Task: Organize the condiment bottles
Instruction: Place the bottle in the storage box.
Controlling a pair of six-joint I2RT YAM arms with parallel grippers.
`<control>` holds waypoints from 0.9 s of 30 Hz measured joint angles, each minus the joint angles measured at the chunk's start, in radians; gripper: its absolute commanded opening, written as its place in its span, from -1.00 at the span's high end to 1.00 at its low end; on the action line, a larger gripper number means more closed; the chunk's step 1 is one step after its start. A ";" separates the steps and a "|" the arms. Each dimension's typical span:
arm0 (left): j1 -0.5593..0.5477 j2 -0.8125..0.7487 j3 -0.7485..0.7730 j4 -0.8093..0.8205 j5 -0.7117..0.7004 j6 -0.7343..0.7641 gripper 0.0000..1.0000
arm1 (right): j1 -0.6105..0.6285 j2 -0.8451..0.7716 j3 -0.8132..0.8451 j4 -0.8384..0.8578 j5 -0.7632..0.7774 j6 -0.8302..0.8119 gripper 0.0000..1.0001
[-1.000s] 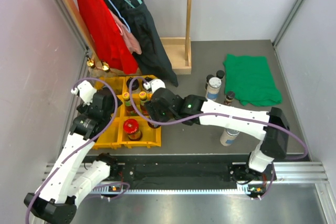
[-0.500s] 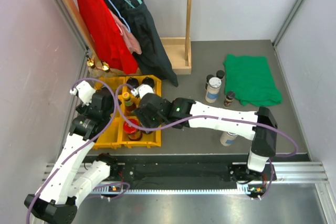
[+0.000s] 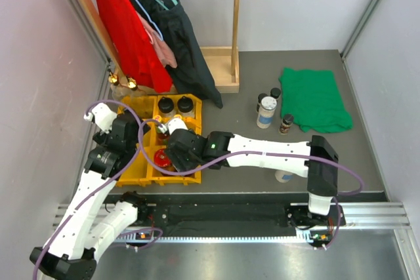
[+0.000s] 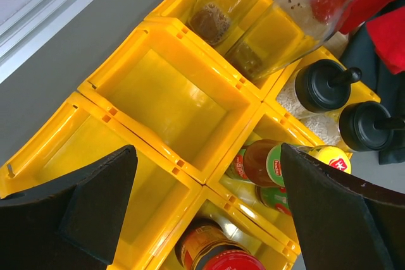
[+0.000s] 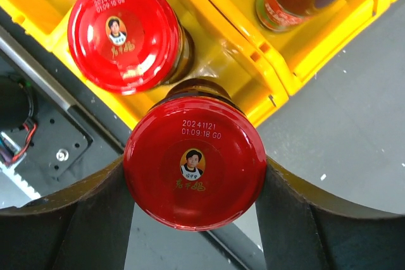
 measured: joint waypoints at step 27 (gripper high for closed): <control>0.004 -0.023 -0.008 -0.018 -0.024 -0.002 -0.98 | 0.000 0.106 0.009 0.061 0.055 -0.025 -0.29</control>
